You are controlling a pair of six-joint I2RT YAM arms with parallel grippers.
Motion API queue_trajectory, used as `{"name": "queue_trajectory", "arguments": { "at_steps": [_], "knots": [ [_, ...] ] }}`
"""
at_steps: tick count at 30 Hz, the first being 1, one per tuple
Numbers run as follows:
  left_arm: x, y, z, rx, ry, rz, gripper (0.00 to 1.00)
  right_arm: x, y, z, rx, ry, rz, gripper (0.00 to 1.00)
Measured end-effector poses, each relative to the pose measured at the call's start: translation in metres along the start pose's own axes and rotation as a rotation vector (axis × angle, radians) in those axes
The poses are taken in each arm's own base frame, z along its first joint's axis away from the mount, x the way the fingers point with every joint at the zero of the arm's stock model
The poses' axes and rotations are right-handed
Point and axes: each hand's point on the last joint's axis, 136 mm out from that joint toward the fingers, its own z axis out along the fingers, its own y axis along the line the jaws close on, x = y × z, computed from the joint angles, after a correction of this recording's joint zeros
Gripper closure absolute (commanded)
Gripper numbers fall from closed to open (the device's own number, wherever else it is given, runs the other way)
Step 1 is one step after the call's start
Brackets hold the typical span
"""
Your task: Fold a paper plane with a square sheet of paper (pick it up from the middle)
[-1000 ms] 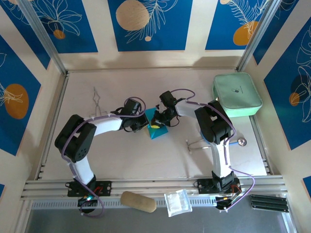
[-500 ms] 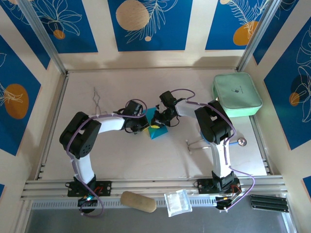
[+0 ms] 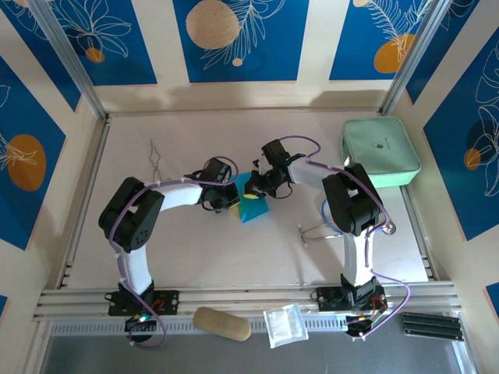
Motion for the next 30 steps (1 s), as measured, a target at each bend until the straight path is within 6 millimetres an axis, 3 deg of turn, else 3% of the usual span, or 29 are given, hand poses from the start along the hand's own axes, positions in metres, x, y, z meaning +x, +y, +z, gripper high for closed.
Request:
{"name": "queue_trajectory", "arguments": {
  "at_steps": [14, 21, 30],
  "knots": [
    [-0.002, -0.004, 0.002, 0.000, 0.005, 0.044, 1.00, 0.011, -0.039, 0.007, 0.080, 0.014, 0.025, 0.99],
    [-0.001, -0.008, 0.000, 0.013, 0.012, 0.053, 0.98, 0.007, -0.042, 0.006, 0.050, 0.005, 0.033, 0.99],
    [0.023, -0.043, -0.021, 0.150, 0.019, 0.066, 0.94, 0.006, -0.043, 0.005, 0.033, 0.008, 0.040, 0.99]
  ]
}}
